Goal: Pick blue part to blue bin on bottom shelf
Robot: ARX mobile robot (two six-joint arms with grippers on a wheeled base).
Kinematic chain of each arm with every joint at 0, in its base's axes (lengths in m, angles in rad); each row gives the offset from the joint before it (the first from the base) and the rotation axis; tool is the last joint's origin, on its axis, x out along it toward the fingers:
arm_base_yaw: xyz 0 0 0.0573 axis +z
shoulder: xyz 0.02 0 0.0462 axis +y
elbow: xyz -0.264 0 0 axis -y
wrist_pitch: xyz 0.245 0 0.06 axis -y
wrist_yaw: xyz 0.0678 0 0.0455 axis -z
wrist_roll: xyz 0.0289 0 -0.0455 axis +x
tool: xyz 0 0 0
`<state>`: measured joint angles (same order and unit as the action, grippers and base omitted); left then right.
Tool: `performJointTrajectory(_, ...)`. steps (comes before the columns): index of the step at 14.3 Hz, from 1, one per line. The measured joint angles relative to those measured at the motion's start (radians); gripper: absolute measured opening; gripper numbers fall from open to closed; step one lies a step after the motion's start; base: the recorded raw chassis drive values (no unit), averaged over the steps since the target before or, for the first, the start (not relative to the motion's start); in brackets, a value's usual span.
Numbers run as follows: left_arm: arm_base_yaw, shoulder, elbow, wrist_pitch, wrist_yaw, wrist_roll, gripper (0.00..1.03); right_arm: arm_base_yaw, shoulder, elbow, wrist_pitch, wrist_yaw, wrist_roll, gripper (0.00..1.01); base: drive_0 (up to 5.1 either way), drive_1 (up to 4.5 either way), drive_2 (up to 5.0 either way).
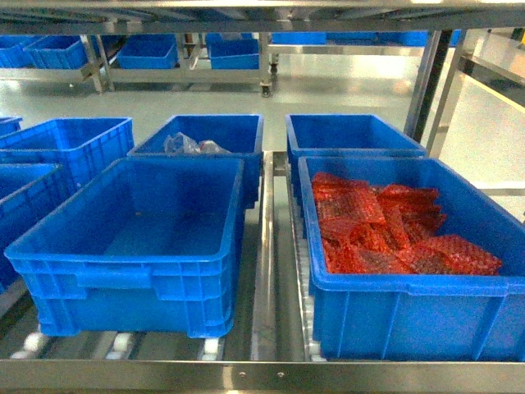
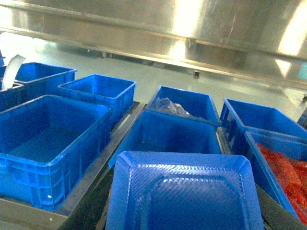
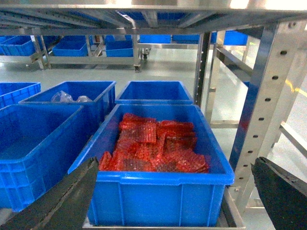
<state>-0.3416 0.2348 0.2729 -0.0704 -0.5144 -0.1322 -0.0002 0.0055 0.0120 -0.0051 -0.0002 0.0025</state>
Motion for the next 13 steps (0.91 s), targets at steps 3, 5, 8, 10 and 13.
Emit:
performJointTrajectory(3, 0.0, 0.0, 0.0, 0.0, 0.0, 0.0, 0.43, 0.0, 0.0, 0.0, 0.0, 0.0, 0.0, 0.98, 0.0, 0.0, 0.0)
performJointTrajectory(5, 0.0, 0.0, 0.0, 0.0, 0.0, 0.0, 0.43, 0.0, 0.0, 0.0, 0.001, 0.001, 0.0, 0.98, 0.0, 0.0, 0.0)
performJointTrajectory(8, 0.0, 0.0, 0.0, -0.005, 0.0, 0.0, 0.43, 0.0, 0.0, 0.0, -0.003, 0.0, 0.0, 0.98, 0.0, 0.0, 0.0)
performJointTrajectory(10, 0.0, 0.0, -0.001, -0.003, 0.0, 0.0, 0.43, 0.0, 0.0, 0.0, -0.002, 0.0, 0.0, 0.98, 0.0, 0.0, 0.0)
performJointTrajectory(13, 0.0, 0.0, -0.001, -0.003, 0.001, 0.0, 0.43, 0.0, 0.0, 0.0, -0.001, 0.0, 0.0, 0.98, 0.0, 0.0, 0.0)
